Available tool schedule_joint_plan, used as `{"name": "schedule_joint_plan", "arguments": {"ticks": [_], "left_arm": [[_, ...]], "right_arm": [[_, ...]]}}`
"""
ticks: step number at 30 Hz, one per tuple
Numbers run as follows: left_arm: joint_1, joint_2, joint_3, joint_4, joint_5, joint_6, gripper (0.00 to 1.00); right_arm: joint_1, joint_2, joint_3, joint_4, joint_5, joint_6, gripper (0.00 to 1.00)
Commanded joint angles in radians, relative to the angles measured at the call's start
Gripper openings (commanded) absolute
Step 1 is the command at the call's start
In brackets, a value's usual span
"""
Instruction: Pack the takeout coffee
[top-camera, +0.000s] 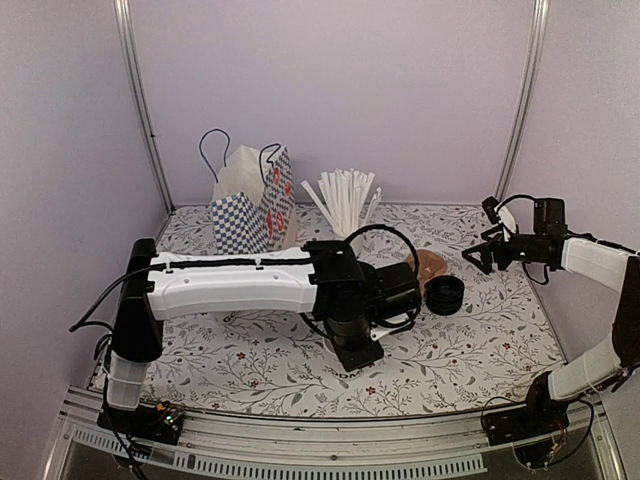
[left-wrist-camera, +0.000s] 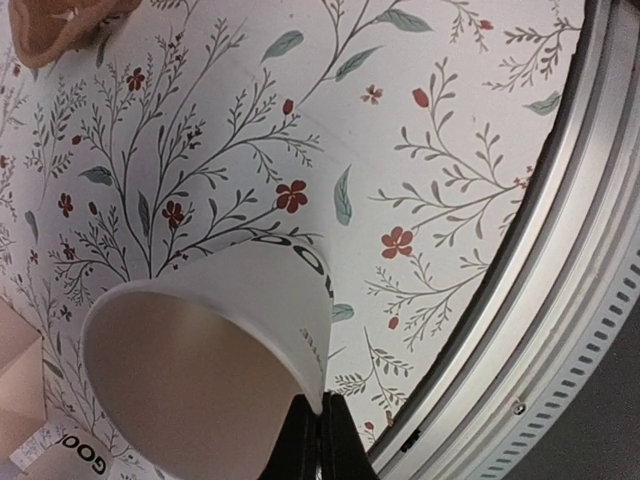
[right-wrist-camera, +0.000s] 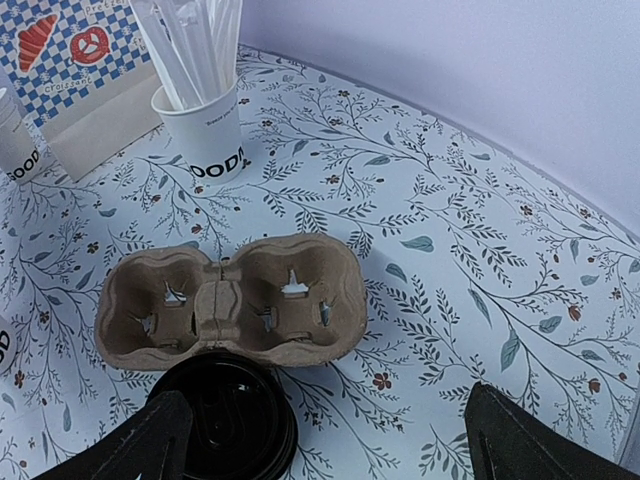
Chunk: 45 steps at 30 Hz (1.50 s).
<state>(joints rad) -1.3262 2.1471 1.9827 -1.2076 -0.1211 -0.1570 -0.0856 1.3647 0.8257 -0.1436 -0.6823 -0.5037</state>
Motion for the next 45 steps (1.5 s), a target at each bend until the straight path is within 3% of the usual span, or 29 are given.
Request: {"name": "schedule_joint_plan", "arguments": {"ticks": [1,7,14,19,23,27,31,33,38,45], "left_arm": [[-0.018,-0.001,-0.016,-0.009,-0.032,0.008,0.03],[-0.023,-0.030,-0.020,-0.009,-0.034,0.011,0.21],[-0.020,-0.128,-0.017,0.015,-0.069,0.049,0.26],[0.055,-0.235,-0.107,0.166,-0.118,0.142,0.32],[0.145,-0.283,-0.174,0.320,-0.133,0.149,0.35],[0.166,-0.287,-0.167,0.402,-0.122,0.078,0.36],[0.162,-0.310,-0.237,0.514,-0.069,-0.001,0.36],[0.159,-0.334,-0.284,0.575,-0.043,-0.040,0.36],[0.150,-0.402,-0.400,0.717,0.068,-0.117,0.37],[0.132,-0.445,-0.464,0.746,0.064,-0.152,0.37]], "right_arm": [[-0.003,0.016,0.027,-0.013,0.009,-0.011,0.99],[-0.003,0.024,0.030,-0.014,0.007,-0.010,0.99],[-0.003,0.026,0.030,-0.011,0.016,-0.009,0.99],[-0.003,0.030,0.038,-0.009,0.026,-0.005,0.99],[-0.002,0.015,0.118,-0.162,-0.085,-0.072,0.98],[0.051,-0.001,0.223,-0.383,-0.041,-0.230,0.85],[0.122,0.006,0.261,-0.540,0.060,-0.392,0.58],[0.144,0.024,0.265,-0.599,0.107,-0.448,0.50],[0.211,0.044,0.241,-0.680,0.221,-0.593,0.46],[0.333,0.069,0.233,-0.696,0.397,-0.661,0.45]]}}
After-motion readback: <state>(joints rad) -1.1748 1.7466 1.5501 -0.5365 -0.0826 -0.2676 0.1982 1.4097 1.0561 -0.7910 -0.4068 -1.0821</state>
